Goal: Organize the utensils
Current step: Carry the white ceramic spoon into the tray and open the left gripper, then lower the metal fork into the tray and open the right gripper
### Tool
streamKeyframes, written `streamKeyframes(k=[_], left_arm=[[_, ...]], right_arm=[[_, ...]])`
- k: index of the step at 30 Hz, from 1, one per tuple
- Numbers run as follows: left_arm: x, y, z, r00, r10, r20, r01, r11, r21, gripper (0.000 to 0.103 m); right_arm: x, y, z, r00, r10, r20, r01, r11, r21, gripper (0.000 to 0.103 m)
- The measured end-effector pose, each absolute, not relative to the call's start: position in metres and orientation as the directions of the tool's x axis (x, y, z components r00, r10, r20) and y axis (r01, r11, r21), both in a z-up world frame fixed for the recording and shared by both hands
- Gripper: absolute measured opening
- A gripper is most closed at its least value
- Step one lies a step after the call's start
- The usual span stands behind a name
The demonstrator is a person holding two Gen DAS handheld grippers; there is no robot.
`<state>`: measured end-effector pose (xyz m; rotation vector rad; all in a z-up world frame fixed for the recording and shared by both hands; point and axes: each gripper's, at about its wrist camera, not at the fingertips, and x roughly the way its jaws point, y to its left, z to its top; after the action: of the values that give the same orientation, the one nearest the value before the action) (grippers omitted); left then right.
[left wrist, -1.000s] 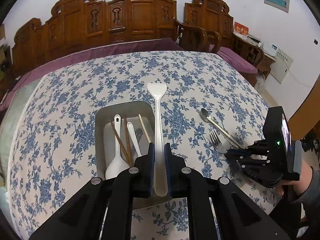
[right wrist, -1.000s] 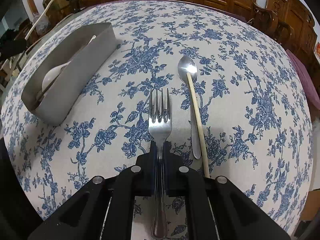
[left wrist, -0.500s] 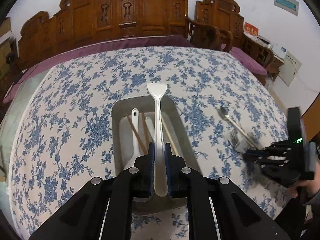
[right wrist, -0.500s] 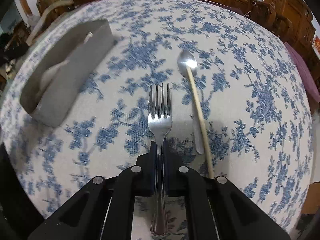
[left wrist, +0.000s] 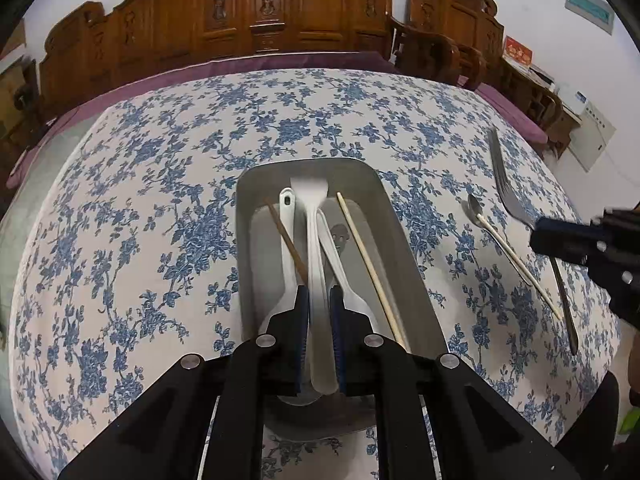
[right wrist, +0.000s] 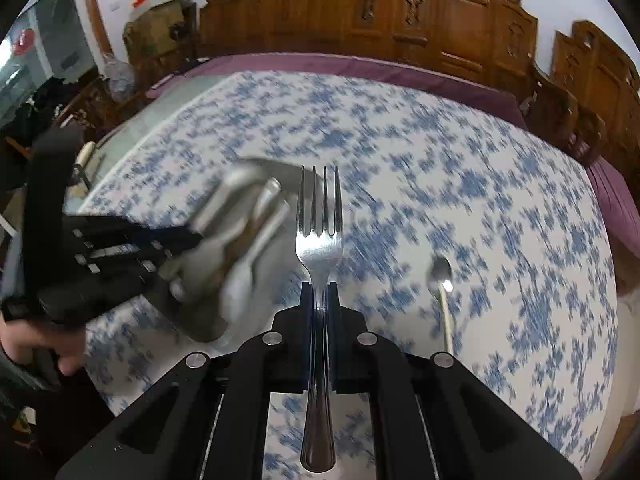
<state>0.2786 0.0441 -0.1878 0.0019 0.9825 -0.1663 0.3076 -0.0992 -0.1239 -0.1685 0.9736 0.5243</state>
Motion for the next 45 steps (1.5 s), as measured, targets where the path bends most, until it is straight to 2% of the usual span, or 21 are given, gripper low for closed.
streamKeyframes(k=[20, 21, 23, 28, 32, 39, 45], left_arm=[[0.257, 0.098, -0.157, 0.595, -0.105, -0.796, 0.086, 0.994, -0.067, 0.011], [0.256, 0.100, -0.156, 0.597, -0.103, -0.795, 0.083, 0.994, -0.067, 0.012], [0.254, 0.105, -0.155, 0.601, -0.098, -0.793, 0.075, 0.995, -0.067, 0.021], [0.250, 0.115, -0.154, 0.605, -0.088, -0.791, 0.062, 0.996, -0.063, 0.022], [0.248, 0.120, -0.153, 0.610, -0.083, -0.788, 0.055, 0.997, -0.062, 0.028], [0.245, 0.122, -0.152, 0.612, -0.082, -0.787, 0.052, 0.997, -0.064, 0.028], [0.243, 0.120, -0.151, 0.614, -0.084, -0.785, 0.053, 0.996, -0.065, 0.036]], right_arm=[[0.341, -0.004, -0.125, 0.416, 0.432, -0.800, -0.534, 0.828, 0.169, 0.008], [0.341, -0.002, -0.126, 0.412, 0.433, -0.801, -0.533, 0.828, 0.174, 0.008], [0.342, 0.004, -0.130, 0.404, 0.434, -0.805, -0.533, 0.827, 0.179, 0.008], [0.345, 0.013, -0.148, 0.398, 0.406, -0.823, -0.525, 0.836, 0.159, 0.008], [0.353, 0.011, -0.166, 0.385, 0.382, -0.840, -0.492, 0.855, 0.163, 0.008], [0.362, 0.003, -0.189, 0.369, 0.349, -0.861, -0.449, 0.878, 0.163, 0.008], [0.365, -0.004, -0.194, 0.375, 0.335, -0.864, -0.430, 0.889, 0.158, 0.010]])
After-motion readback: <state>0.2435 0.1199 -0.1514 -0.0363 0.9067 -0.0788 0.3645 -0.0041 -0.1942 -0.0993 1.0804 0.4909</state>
